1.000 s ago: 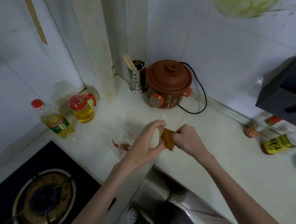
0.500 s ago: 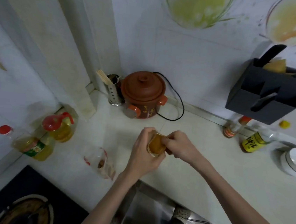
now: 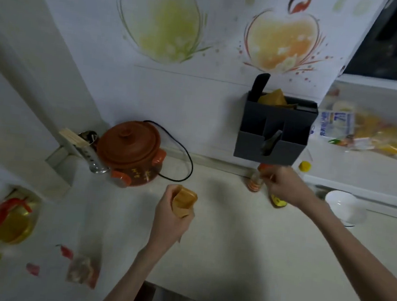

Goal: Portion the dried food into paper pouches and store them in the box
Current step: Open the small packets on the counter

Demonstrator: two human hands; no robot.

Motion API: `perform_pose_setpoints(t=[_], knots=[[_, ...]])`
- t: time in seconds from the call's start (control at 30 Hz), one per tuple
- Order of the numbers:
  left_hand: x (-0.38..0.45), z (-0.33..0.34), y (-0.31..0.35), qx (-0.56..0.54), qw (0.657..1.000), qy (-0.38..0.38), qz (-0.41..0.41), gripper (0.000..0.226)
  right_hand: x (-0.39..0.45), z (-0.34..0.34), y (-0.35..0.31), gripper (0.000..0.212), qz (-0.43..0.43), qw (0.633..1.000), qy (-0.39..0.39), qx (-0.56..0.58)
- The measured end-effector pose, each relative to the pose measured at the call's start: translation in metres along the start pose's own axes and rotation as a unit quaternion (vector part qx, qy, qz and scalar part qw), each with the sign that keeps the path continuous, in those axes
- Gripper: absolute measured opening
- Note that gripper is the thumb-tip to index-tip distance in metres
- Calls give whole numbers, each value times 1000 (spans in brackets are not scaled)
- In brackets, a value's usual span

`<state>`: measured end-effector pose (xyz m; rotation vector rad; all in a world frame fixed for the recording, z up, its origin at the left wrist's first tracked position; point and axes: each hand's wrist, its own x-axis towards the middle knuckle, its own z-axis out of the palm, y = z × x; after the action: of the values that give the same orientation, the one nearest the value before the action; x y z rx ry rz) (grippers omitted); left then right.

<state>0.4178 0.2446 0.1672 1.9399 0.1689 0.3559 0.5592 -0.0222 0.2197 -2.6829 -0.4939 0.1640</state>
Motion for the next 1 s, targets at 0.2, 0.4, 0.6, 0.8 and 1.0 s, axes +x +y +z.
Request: perform_pose_setpoints(t=[0.2,0.4,0.6,0.8,1.0], knots=[[7,32,16,7,1000,-8,16,49,68,-66,35,27,-106,983,73,-134],[5,53,22,24,999,10,20,52,102,-71,32,35,-165,942,11,-293],[1,57,28,49,998,26,21,55,111,-60,20,22,-181,905,-7,-385],[-2,47,30,62,996,64,18,56,116,-53,7,23,-129,911,-15,-392],[-19,40,26,59,995,76,-18,52,119,-44,-3,25,-70,938,-47,-337]])
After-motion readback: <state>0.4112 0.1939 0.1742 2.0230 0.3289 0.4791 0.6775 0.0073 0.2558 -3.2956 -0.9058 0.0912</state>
